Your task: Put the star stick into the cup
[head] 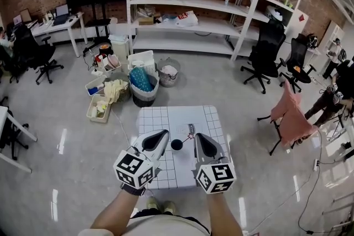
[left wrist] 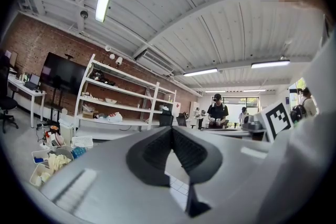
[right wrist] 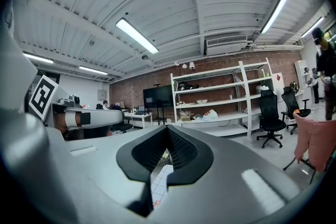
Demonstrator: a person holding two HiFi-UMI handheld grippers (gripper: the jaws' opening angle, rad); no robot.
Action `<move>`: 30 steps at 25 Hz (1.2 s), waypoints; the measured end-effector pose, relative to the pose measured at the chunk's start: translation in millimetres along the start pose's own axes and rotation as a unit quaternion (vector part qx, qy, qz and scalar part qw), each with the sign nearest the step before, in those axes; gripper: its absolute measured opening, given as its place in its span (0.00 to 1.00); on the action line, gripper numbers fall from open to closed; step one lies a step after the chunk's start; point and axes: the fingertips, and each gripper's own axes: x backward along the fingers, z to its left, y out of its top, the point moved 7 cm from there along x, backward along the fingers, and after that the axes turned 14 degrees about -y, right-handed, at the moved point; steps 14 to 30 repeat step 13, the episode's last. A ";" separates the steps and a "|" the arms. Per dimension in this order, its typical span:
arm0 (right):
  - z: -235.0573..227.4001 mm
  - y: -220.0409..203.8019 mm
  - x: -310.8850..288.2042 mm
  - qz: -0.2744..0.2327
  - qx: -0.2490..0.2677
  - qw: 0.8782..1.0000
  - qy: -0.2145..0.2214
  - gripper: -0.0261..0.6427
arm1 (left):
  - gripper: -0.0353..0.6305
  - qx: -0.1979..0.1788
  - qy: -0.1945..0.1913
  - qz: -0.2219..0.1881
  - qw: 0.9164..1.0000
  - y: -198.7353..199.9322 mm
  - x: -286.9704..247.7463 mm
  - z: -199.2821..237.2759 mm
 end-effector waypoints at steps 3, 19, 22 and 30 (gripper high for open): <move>0.6 -1.3 -1.0 0.000 0.000 1.000 0.001 0.06 | 0.06 -0.001 0.001 0.001 1.000 -1.5 -0.5 0.8; 3.8 -1.5 -5.7 0.004 0.003 1.000 0.005 0.06 | 0.06 0.006 0.004 0.003 1.000 -4.6 -0.3 5.4; 3.8 -1.5 -5.7 0.004 0.003 1.000 0.005 0.06 | 0.06 0.006 0.004 0.003 1.000 -4.6 -0.3 5.4; 3.8 -1.5 -5.7 0.004 0.003 1.000 0.005 0.06 | 0.06 0.006 0.004 0.003 1.000 -4.6 -0.3 5.4</move>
